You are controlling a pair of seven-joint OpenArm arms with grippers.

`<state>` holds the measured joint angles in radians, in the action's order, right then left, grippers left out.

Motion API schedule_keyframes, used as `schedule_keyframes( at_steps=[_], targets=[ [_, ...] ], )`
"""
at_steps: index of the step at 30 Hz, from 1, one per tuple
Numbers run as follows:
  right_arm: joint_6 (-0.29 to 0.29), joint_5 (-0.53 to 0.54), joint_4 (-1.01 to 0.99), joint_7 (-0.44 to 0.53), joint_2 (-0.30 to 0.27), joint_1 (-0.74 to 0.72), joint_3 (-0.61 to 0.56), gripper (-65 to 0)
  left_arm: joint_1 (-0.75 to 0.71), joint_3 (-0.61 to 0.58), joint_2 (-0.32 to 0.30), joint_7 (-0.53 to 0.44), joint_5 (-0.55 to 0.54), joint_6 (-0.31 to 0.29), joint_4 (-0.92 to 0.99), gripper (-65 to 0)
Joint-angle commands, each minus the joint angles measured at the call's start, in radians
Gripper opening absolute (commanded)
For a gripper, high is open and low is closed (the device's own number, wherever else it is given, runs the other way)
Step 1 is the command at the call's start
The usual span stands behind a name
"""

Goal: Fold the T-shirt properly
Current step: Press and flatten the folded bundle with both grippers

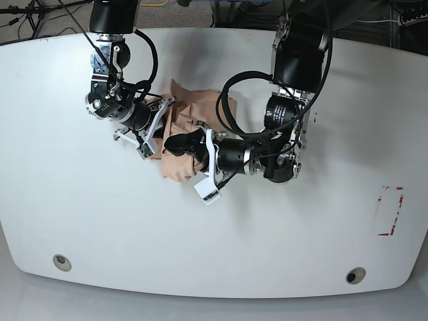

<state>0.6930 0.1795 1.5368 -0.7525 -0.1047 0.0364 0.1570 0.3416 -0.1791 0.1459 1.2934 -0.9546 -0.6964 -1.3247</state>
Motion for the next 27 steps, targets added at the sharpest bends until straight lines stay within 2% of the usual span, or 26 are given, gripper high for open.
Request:
schedule_keyframes(
  at_steps=[1,3,6,7,9,10,13,15,20,24,27],
  targets=[
    [0.005,-0.011,0.009,-0.009,-0.002,-0.007,0.000,-61.5,0.032,-0.003,0.011,-0.022,-0.033,-0.002,-0.014,-51.3],
    [0.005,-0.011,0.011,-0.009,-0.002,-0.007,0.000,-57.7,0.032,-0.003,0.011,-0.022,-0.034,-0.002,-0.014,-51.3],
    [0.005,-0.011,0.015,-0.009,-0.002,-0.007,0.000,-47.4,0.032,-0.009,0.011,-0.021,-0.036,-0.002,-0.014,-51.1],
    [0.005,-0.011,0.018,-0.011,-0.003,-0.007,0.002,-41.4,0.032,-0.020,0.011,-0.021,-0.037,-0.002,-0.014,-51.0],
    [0.005,-0.011,0.032,-0.011,-0.008,-0.007,0.005,-33.8,0.032,-0.036,0.011,-0.021,-0.037,-0.002,-0.014,-50.8],
    [0.005,-0.011,0.041,-0.011,-0.010,-0.007,0.005,-31.4,0.032,-0.041,0.011,-0.019,-0.037,-0.002,-0.016,-50.7],
    [0.005,-0.013,0.084,-0.026,-0.014,-0.005,0.011,-22.0,0.034,-0.058,0.011,-0.019,-0.039,-0.002,-0.017,-45.8],
    [0.005,-0.013,0.126,-0.063,-0.033,0.001,0.033,-16.8,0.034,-0.064,0.011,-0.019,-0.040,-0.002,-0.019,-39.9],
    [0.005,-0.011,0.238,-0.140,-0.043,0.003,0.089,-13.2,0.035,-0.067,0.011,-0.019,-0.054,-0.002,-0.019,-27.8],
    [0.005,-0.011,0.308,-0.174,-0.046,0.006,0.131,-13.2,0.058,-0.064,0.011,-0.018,-0.119,-0.002,-0.019,-26.9],
    [0.005,-0.011,0.357,-0.223,-0.077,0.006,0.157,-13.2,0.075,-0.063,0.011,-0.010,-0.163,-0.002,-0.019,-26.8]
  ],
)
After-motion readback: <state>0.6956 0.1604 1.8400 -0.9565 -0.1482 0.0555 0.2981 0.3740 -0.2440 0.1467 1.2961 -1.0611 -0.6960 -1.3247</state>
